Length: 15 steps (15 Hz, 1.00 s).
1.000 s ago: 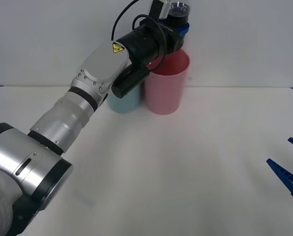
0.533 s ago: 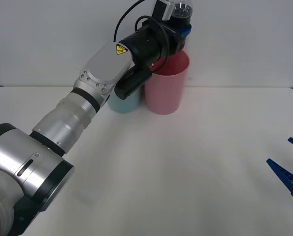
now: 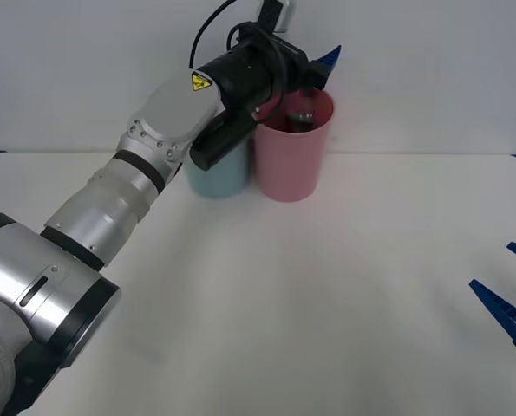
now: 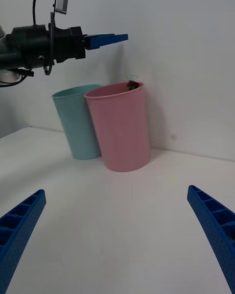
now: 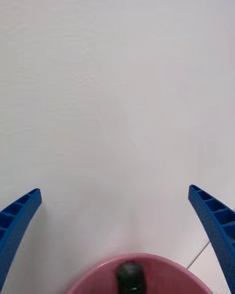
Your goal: Grasp the object on the table and drop it into the matching bin: aluminum can to the light blue bin, PET bottle to the pink bin.
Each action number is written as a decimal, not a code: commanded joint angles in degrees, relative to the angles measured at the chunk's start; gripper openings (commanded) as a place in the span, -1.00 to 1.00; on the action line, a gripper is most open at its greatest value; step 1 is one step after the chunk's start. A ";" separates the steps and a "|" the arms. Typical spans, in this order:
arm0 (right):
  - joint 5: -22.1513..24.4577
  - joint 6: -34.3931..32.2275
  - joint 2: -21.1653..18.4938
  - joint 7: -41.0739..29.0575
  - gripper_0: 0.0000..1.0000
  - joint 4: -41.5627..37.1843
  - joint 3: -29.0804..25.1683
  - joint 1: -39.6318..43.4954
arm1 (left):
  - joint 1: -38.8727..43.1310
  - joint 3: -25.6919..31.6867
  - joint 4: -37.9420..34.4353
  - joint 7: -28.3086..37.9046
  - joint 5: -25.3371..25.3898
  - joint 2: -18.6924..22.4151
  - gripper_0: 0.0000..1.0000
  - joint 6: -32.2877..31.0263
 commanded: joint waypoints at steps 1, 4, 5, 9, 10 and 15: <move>0.00 0.00 0.00 0.00 1.00 0.00 0.00 0.00 | 0.78 0.09 -1.76 0.01 3.65 3.43 1.00 -4.93; 0.00 0.00 0.00 0.00 1.00 0.00 0.00 0.00 | 6.05 5.54 -8.00 -0.43 3.83 5.62 1.00 -11.87; 0.00 0.00 0.00 0.00 1.00 0.00 0.00 0.00 | 8.16 7.48 -10.37 -0.60 3.12 5.80 1.00 -13.72; 0.00 0.00 0.00 0.00 1.00 0.00 0.00 0.00 | 17.74 16.09 -20.48 -1.66 2.33 6.06 1.00 -22.07; 0.00 0.00 0.00 0.00 1.00 0.00 0.00 0.00 | 20.12 18.99 -22.94 -2.01 2.33 6.41 1.00 -25.32; 0.00 0.00 0.00 0.00 1.00 0.00 0.00 0.00 | 31.54 28.22 -33.66 -3.33 2.24 9.31 1.00 -34.20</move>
